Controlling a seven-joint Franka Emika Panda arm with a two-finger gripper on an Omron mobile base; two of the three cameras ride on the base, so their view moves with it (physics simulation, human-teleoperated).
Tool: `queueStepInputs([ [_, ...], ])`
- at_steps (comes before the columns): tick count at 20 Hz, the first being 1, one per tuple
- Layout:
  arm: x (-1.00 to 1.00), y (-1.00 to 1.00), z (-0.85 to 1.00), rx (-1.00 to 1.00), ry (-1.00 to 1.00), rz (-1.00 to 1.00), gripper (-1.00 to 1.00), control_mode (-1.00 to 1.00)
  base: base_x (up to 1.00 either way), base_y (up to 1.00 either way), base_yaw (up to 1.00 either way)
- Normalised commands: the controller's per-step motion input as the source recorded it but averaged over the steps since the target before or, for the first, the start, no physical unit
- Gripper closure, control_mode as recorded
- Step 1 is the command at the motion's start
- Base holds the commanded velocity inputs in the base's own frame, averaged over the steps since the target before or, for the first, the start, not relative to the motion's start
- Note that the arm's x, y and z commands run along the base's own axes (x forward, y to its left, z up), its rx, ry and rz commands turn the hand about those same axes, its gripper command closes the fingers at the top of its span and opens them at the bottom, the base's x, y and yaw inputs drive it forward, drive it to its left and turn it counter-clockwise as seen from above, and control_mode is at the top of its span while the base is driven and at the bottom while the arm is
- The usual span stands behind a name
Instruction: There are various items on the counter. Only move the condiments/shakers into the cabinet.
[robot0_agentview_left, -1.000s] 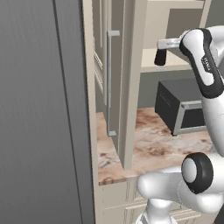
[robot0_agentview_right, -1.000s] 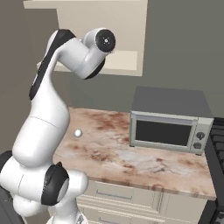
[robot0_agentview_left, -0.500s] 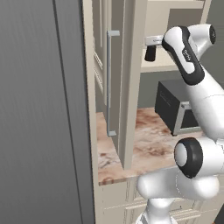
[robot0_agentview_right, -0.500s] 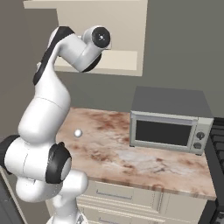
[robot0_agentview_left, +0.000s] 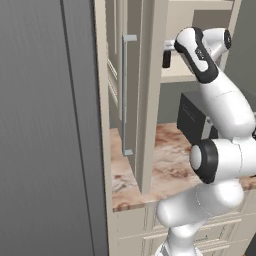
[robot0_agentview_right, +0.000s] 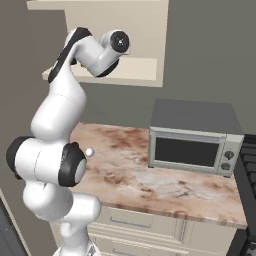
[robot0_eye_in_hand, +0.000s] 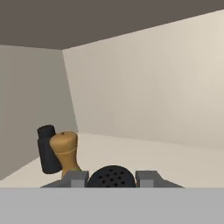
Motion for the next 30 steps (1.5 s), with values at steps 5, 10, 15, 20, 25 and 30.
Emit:
queueStepInputs([
  [5, 0.47, 0.00, -0.24, 0.00, 0.01, 0.00, 1.00, -1.00, 0.00, 0.00, 0.00],
  [10, 0.48, 0.00, -0.24, 0.00, 0.00, 0.00, 1.00, -1.00, 0.00, 0.00, 0.00],
  [15, 0.51, 0.00, -0.20, 0.00, 0.00, 0.00, 1.00, -1.00, 0.00, 0.00, 0.00],
  [20, 0.41, 0.00, -0.18, 0.00, 0.00, 0.00, 1.00, -1.00, 0.00, 0.00, 0.00],
  [25, 0.01, 0.00, -0.13, 0.00, 0.00, 0.00, -1.00, -1.00, 0.00, 0.00, 0.00],
  [30, -0.02, 0.00, 0.00, 0.00, 0.00, 0.00, -1.00, -1.00, 0.00, 0.00, 0.00],
])
